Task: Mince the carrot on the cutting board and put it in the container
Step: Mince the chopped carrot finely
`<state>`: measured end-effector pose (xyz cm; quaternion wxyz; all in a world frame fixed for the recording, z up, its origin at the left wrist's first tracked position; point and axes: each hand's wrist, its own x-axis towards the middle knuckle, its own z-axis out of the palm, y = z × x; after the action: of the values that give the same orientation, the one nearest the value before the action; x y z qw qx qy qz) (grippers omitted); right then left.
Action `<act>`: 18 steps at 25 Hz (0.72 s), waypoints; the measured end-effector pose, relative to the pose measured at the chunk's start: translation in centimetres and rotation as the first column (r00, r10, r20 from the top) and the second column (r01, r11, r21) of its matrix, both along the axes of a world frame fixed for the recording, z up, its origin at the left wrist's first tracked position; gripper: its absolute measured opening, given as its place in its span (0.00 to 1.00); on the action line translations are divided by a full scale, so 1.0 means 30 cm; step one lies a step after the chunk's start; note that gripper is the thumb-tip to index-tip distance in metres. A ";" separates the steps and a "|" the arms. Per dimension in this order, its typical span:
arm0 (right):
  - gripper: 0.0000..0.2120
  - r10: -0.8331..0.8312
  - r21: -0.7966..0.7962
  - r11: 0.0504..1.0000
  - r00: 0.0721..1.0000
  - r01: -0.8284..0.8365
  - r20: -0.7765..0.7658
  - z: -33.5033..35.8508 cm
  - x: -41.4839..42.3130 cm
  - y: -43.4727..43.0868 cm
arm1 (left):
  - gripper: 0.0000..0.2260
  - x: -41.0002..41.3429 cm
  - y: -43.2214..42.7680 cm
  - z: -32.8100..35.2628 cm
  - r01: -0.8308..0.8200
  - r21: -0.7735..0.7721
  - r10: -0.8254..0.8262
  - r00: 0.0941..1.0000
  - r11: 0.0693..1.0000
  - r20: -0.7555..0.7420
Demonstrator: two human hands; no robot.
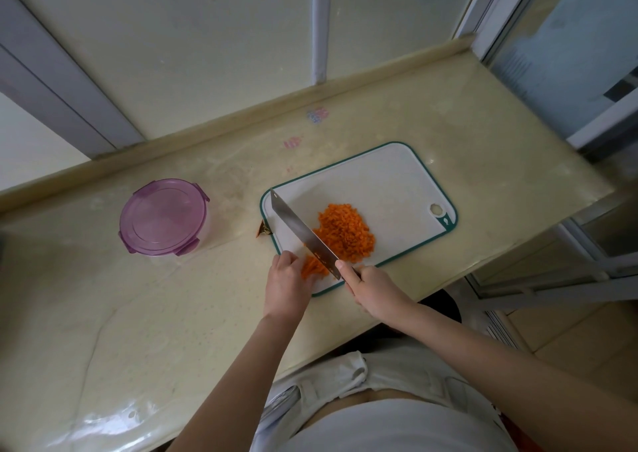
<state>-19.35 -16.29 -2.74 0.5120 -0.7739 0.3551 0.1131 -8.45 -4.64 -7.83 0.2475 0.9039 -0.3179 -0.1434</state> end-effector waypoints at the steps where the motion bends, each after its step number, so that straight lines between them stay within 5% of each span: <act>1: 0.26 0.008 -0.007 1.000 1.000 -0.008 -0.011 -0.002 0.003 -0.001 | 0.10 -0.002 -0.002 0.000 0.006 0.001 -0.006 1.000 1.000 0.009; 10: 0.29 0.077 -0.090 0.992 0.988 -0.089 -0.134 -0.022 0.042 -0.009 | 0.02 0.003 -0.008 -0.009 0.058 0.029 -0.061 0.995 0.998 0.080; 18: 0.28 0.044 -0.122 0.991 0.994 -0.056 -0.096 -0.043 0.048 0.013 | 0.05 0.004 -0.012 -0.018 0.051 0.025 -0.052 0.997 0.998 0.054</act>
<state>-17.92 -15.89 -4.02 0.4427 -0.8069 0.3654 0.1394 -8.34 -5.00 -8.36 0.2243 0.9019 -0.3460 -0.1289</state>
